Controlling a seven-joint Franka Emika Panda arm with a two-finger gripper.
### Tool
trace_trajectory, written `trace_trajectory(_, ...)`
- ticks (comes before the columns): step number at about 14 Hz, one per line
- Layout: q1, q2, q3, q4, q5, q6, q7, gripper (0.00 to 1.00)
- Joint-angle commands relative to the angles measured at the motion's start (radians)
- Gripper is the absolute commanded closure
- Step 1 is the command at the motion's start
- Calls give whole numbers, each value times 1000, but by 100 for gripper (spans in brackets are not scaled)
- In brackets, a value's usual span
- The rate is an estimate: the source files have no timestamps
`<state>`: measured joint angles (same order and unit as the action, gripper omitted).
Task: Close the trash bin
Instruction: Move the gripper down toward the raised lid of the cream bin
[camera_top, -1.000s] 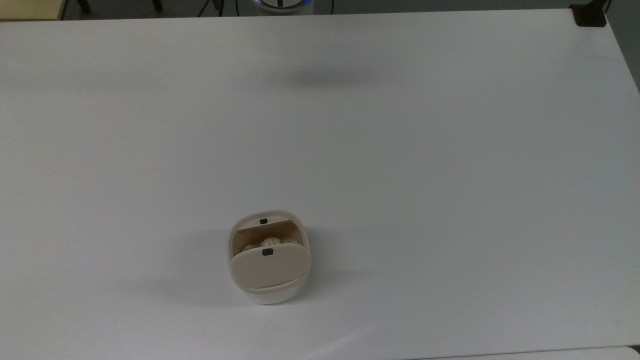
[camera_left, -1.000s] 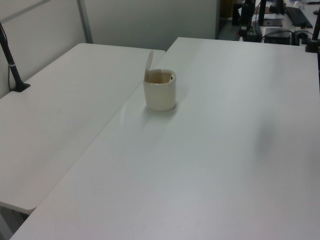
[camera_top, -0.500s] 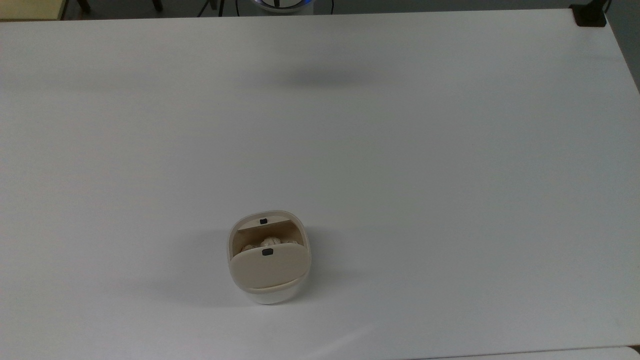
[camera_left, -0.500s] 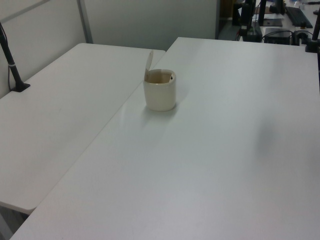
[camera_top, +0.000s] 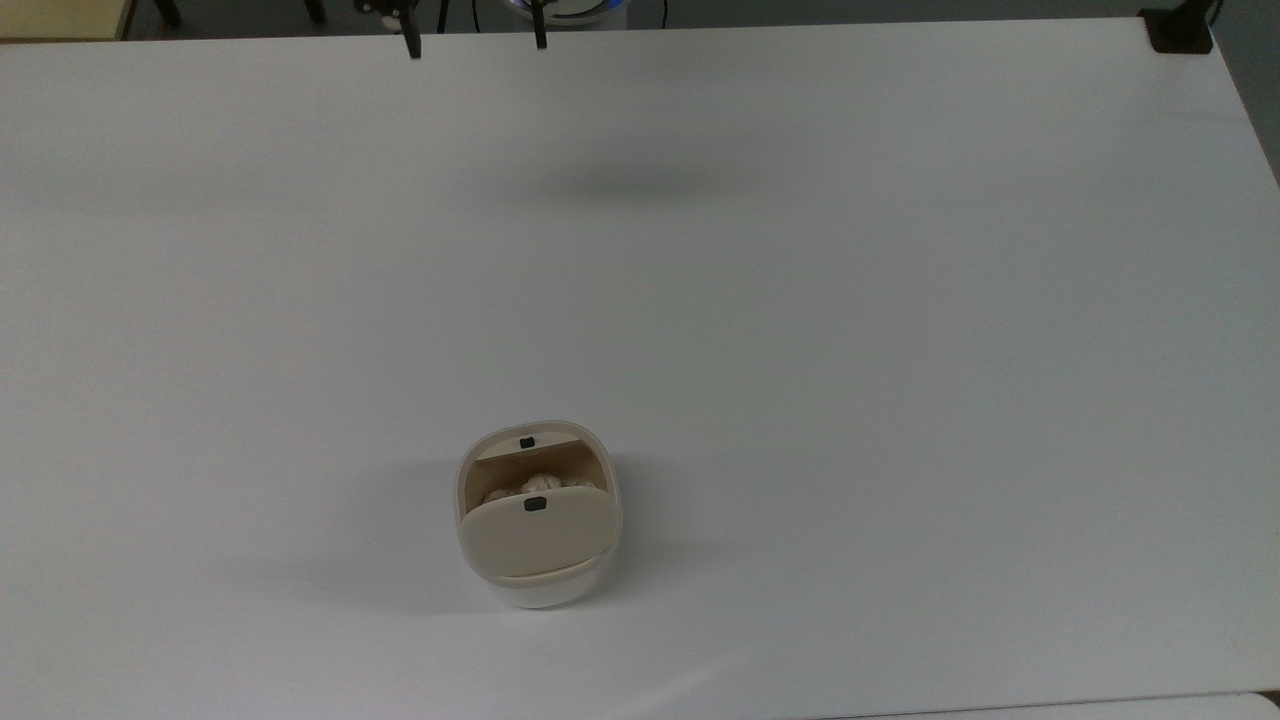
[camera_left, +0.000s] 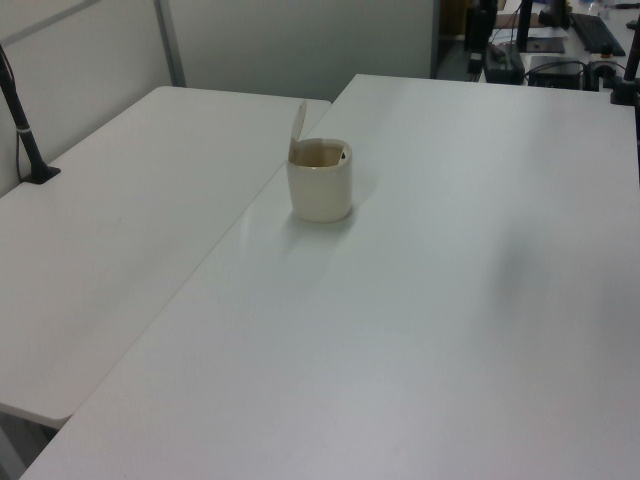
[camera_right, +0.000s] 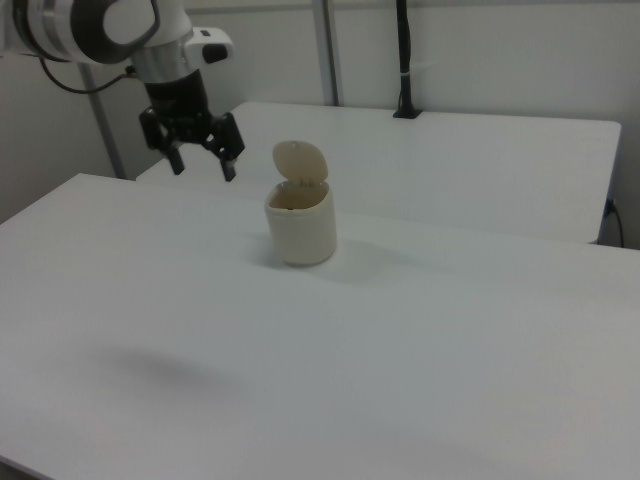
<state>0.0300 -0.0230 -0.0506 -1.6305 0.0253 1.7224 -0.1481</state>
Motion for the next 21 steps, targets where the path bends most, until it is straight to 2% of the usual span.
trace_trajectory(1, -7, 75, 0, 38, -18, 171, 68, 26)
trace_trajectory(3, -1, 118, 1, 38, -41, 316, 155, 54)
trace_trajectory(4, 1, 144, 1, 40, -41, 380, 250, 75)
trace_trajectory(5, 1, 162, 1, 56, -41, 419, 324, 85)
trace_trajectory(7, 5, 218, 5, 118, -42, 466, 479, 97)
trace_trajectory(8, 11, 245, 5, 147, -44, 482, 557, 100)
trace_trajectory(13, 24, 325, 5, 198, -62, 626, 882, 100)
trace_trajectory(14, 24, 354, 5, 221, -64, 676, 985, 100)
trace_trajectory(16, 44, 399, -2, 259, -74, 721, 1106, 100)
trace_trajectory(19, 60, 455, -5, 290, -168, 810, 1295, 100)
trace_trajectory(21, 65, 483, -5, 290, -194, 874, 1376, 100)
